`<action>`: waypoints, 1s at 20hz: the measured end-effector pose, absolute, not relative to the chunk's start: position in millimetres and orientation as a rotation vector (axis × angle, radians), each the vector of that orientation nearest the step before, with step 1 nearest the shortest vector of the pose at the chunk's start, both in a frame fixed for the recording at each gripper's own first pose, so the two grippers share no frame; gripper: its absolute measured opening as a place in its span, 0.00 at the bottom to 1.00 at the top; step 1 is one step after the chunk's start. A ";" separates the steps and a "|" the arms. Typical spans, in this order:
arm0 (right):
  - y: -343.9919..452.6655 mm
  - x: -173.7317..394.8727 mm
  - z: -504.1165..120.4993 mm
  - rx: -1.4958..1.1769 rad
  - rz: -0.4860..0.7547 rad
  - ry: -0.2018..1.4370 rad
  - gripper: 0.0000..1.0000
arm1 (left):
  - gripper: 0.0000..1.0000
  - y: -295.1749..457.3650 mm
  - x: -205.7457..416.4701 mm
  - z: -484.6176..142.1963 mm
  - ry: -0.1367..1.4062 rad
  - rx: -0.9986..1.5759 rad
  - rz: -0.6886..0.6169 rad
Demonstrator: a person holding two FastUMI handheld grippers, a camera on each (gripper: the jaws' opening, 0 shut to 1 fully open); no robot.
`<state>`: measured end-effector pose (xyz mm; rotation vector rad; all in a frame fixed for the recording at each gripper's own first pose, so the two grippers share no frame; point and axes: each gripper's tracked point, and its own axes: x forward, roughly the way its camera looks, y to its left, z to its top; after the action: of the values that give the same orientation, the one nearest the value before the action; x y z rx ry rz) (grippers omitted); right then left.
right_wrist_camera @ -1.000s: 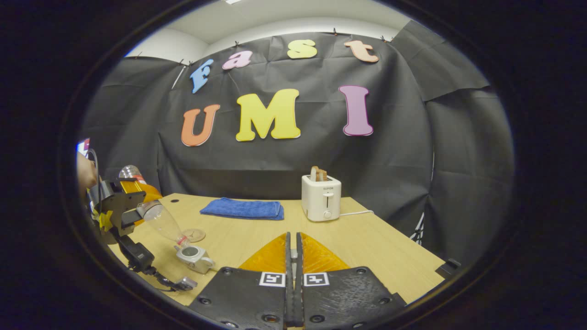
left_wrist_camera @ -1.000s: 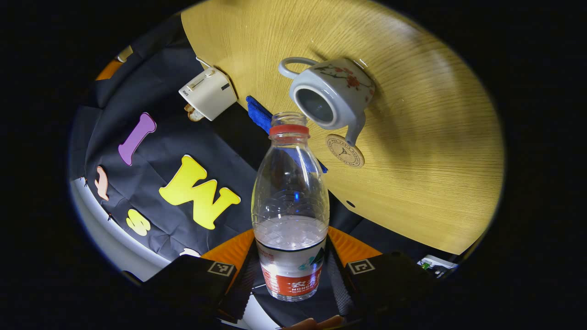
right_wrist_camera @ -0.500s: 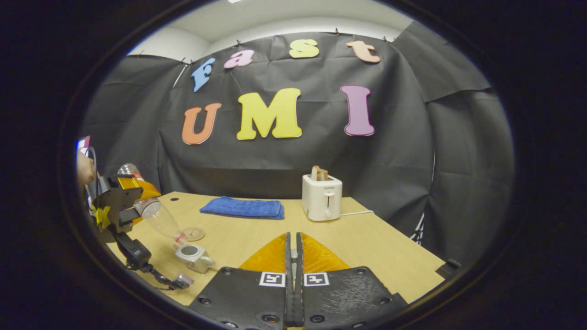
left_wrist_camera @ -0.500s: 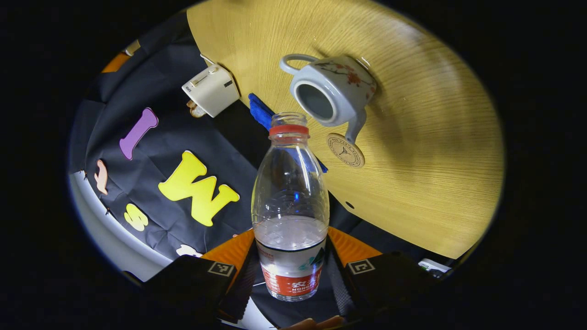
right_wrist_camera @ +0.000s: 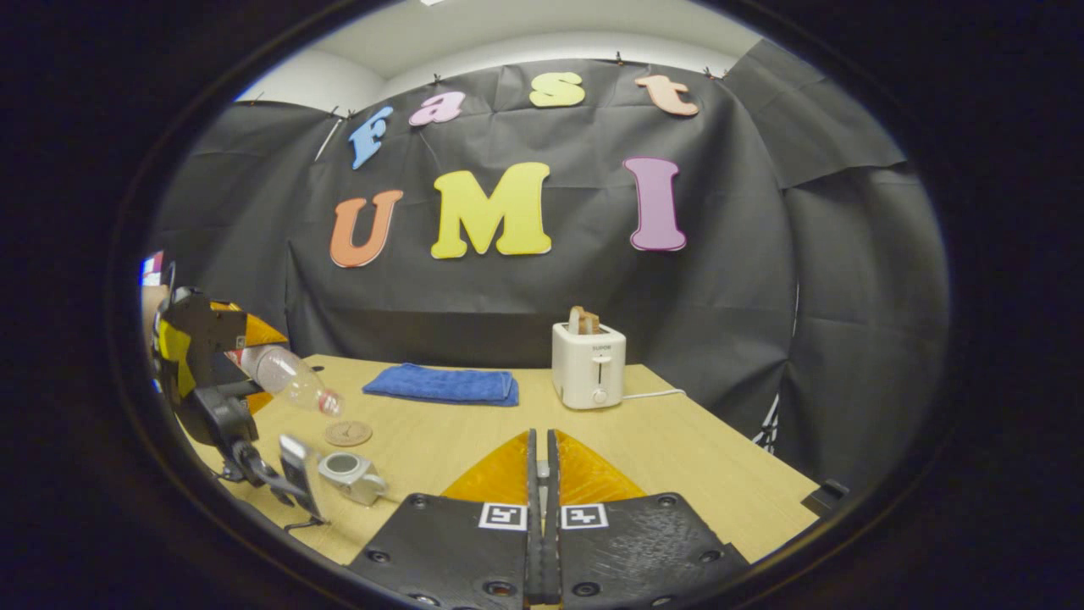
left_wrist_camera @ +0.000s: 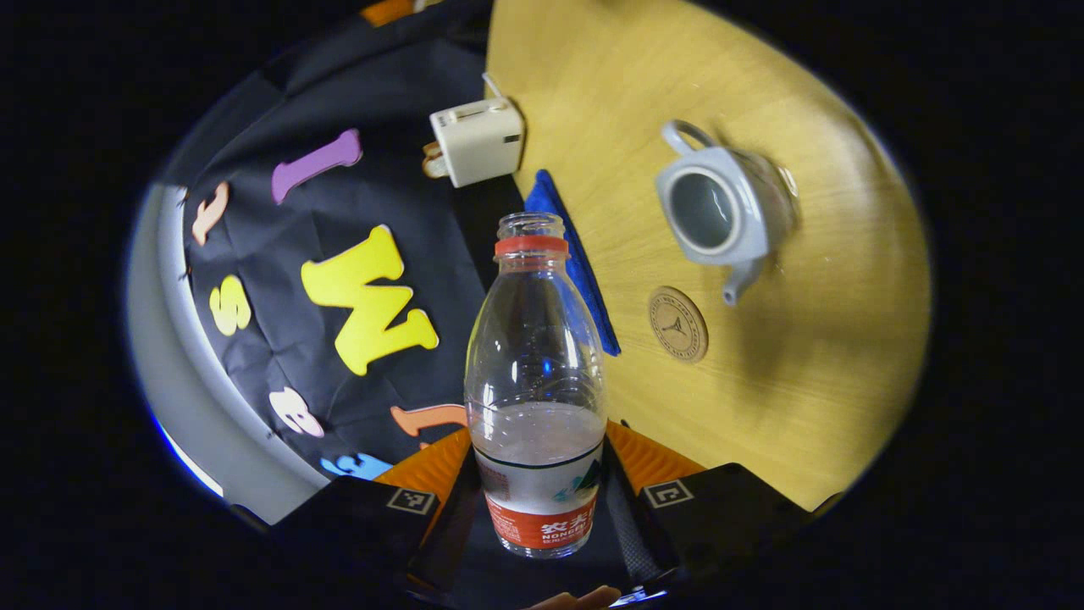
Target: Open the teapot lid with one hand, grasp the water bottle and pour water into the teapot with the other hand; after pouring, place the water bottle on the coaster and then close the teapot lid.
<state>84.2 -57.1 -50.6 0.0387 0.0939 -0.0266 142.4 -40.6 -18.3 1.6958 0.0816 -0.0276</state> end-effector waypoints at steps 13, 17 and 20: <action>-52.7 85.8 -49.3 0.040 -0.036 0.074 0.00 | 0.75 -36.6 223.4 -11.7 0.025 0.457 -0.075; -53.9 87.3 -50.4 0.048 -0.045 0.064 0.00 | 0.75 -56.7 240.3 -34.4 -0.032 0.181 -0.145; -53.9 90.4 -55.8 0.062 -0.047 0.078 0.00 | 0.76 -57.8 258.8 -56.2 -0.007 0.057 -0.126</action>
<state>90.4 -53.9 -55.8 0.0620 0.0779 -0.0474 258.8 -57.8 -56.2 0.0570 -0.0074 -0.1261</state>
